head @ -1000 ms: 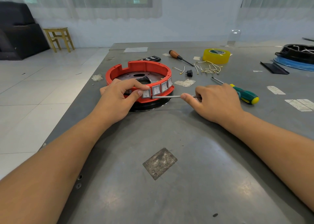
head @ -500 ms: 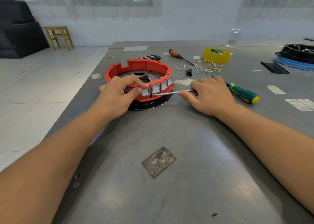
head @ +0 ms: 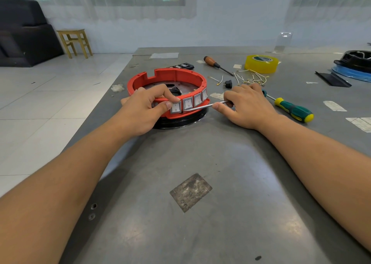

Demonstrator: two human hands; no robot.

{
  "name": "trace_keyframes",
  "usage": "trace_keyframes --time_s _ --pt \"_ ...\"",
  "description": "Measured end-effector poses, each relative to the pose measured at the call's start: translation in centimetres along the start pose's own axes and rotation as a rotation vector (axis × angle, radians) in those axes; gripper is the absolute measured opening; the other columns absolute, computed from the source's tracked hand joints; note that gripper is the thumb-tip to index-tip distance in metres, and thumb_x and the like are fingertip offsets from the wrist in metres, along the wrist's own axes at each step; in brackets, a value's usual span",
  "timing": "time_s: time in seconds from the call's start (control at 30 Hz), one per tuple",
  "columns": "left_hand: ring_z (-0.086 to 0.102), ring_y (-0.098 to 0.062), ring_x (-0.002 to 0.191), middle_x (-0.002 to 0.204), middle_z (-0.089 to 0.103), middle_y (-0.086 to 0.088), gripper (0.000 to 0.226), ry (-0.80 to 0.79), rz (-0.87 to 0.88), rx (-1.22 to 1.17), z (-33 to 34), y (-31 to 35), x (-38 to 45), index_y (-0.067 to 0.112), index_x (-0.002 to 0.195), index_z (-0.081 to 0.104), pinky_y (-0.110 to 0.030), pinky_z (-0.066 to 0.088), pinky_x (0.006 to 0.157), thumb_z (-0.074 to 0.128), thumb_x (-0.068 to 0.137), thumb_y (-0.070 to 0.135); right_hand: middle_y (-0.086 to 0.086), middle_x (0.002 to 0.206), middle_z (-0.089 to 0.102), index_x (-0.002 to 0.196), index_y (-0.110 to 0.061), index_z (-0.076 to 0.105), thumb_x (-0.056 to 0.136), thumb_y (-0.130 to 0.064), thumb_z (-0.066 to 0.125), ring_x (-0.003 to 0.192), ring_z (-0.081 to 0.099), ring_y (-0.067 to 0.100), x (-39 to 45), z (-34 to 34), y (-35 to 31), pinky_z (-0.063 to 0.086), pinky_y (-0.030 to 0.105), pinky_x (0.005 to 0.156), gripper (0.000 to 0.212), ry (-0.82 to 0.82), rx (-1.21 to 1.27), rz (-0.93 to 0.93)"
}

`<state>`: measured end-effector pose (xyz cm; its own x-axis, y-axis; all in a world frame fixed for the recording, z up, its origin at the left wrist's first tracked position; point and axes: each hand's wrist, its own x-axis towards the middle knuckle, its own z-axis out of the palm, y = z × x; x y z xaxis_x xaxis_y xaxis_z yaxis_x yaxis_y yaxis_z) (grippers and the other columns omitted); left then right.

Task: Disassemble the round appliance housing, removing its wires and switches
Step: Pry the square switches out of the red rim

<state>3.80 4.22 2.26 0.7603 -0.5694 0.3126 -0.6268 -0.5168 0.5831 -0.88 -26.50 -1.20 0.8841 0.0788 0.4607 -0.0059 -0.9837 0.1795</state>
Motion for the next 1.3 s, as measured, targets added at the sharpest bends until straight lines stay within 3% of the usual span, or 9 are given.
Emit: trace_keyframes --time_s 0.1,0.4,0.6,0.7,0.93,1.13,1.23,1.3 --pt "0.046 -0.023 0.124 0.123 0.062 0.006 0.03 -0.015 -0.021 0.008 0.0 0.1 0.1 0.059 0.094 0.056 -0.06 0.039 0.111 0.056 0.108 0.033 0.001 0.082 0.055 0.081 -0.024 0.053 0.092 -0.08 0.013 0.084 0.052 0.023 0.3 0.2 0.2 0.034 0.042 0.087 0.07 0.006 0.005 -0.006" --pt "0.045 -0.023 0.126 0.127 0.062 0.001 0.026 -0.038 -0.024 -0.01 0.0 0.0 0.1 0.058 0.097 0.056 -0.059 0.038 0.113 0.054 0.108 0.035 -0.005 0.087 0.048 0.088 -0.03 0.048 0.093 -0.081 0.014 0.089 0.041 0.015 1.4 0.4 -0.6 0.033 0.043 0.092 0.061 -0.013 0.035 -0.03" --pt "0.044 -0.018 0.127 0.126 0.062 0.004 0.026 0.021 -0.003 -0.002 0.4 -0.5 -0.1 0.06 0.099 0.055 -0.053 0.027 0.118 0.054 0.108 0.036 -0.007 0.086 0.048 0.085 -0.031 0.047 0.092 -0.083 0.014 0.087 0.044 0.015 0.8 -0.2 -0.7 0.035 0.044 0.094 0.062 0.002 0.045 -0.018" --pt "0.045 -0.016 0.125 0.123 0.063 0.01 0.028 0.049 0.025 0.007 0.7 -0.8 -0.2 0.063 0.1 0.053 -0.042 0.025 0.11 0.054 0.108 0.036 -0.004 0.085 0.052 0.083 -0.028 0.051 0.092 -0.082 0.015 0.088 0.05 0.019 0.1 -0.5 -0.6 0.034 0.042 0.094 0.065 0.014 0.014 -0.01" --pt "0.042 -0.01 0.126 0.12 0.057 0.027 0.026 0.131 0.072 0.003 1.7 -1.5 -0.2 0.06 0.111 0.056 -0.035 0.016 0.103 0.055 0.107 0.034 -0.004 0.084 0.055 0.081 -0.027 0.051 0.095 -0.079 0.016 0.087 0.052 0.02 -2.3 -2.0 0.1 0.038 0.043 0.093 0.064 -0.003 -0.015 0.061" --pt "0.042 -0.011 0.126 0.126 0.062 0.02 0.023 0.186 0.095 -0.01 2.4 -1.9 -0.4 0.055 0.114 0.06 -0.034 0.016 0.101 0.057 0.106 0.033 -0.004 0.073 0.055 0.079 -0.024 0.05 0.101 -0.068 0.018 0.072 0.053 0.021 -4.5 -3.4 -1.1 0.042 0.041 0.074 0.058 0.083 0.027 0.279" --pt "0.041 -0.012 0.129 0.127 0.061 0.023 0.023 0.199 0.109 -0.002 2.6 -2.0 -0.5 0.053 0.116 0.06 -0.036 0.017 0.102 0.056 0.107 0.032 -0.003 0.069 0.053 0.087 -0.021 0.046 0.105 -0.055 0.024 0.059 0.05 0.021 -5.0 -3.4 -2.2 0.034 0.034 0.053 0.043 0.1 -0.013 0.461" --pt "0.041 -0.012 0.129 0.126 0.06 0.024 0.022 0.202 0.115 0.004 2.7 -2.0 -0.6 0.053 0.115 0.06 -0.037 0.017 0.104 0.056 0.107 0.033 -0.002 0.071 0.053 0.092 -0.02 0.041 0.106 -0.048 0.027 0.057 0.049 0.02 -5.4 -3.3 -2.6 0.029 0.031 0.048 0.034 0.043 -0.064 0.519"
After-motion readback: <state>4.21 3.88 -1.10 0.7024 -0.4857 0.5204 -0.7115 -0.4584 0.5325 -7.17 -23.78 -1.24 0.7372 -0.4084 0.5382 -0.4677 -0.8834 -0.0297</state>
